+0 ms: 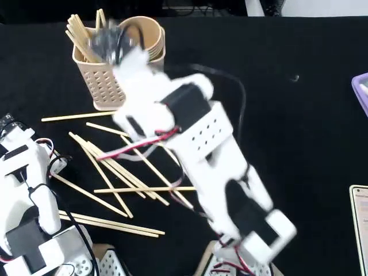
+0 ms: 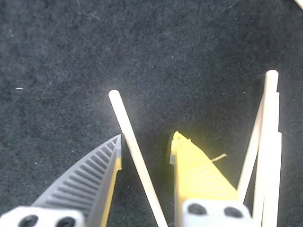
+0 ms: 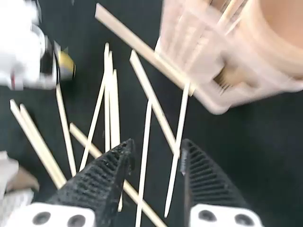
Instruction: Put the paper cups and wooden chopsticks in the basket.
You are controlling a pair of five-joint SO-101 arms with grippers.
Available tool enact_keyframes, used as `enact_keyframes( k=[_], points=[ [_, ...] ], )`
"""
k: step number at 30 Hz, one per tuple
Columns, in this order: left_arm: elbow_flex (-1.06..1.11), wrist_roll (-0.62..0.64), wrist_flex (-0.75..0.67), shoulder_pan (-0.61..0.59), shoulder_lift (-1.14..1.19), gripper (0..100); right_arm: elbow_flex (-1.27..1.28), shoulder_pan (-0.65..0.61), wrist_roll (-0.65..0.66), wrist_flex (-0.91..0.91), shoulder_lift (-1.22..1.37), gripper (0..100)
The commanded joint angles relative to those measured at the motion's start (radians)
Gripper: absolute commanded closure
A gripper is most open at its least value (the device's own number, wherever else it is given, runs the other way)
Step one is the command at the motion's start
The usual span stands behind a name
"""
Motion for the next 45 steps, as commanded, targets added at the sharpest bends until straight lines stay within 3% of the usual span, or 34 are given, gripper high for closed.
enact_keyframes(
  k=[1,8,16,26,35,45],
  points=[
    [-0.010,-0.008,-0.009,0.005,-0.014,82,0.622,-0.026,0.009,-0.235,-0.240,81.8],
    [-0.016,-0.008,-0.009,-0.013,-0.014,82,1.236,-0.098,0.009,-0.614,-0.458,81.5],
    [-0.053,0.002,-0.003,-0.099,-0.014,82,1.376,-0.453,0.000,-0.675,-0.470,78.9],
    [-0.085,0.035,0.002,-0.205,-0.014,82,1.527,-0.585,-0.180,-0.997,-0.469,62.6],
    [-0.139,0.075,0.068,-0.263,-0.014,82,1.555,-0.557,-0.176,-1.169,-0.295,62.0],
    [-0.159,0.084,0.098,-0.263,-0.014,82,1.264,-0.523,-0.175,-0.961,-0.004,63.3]
  ],
)
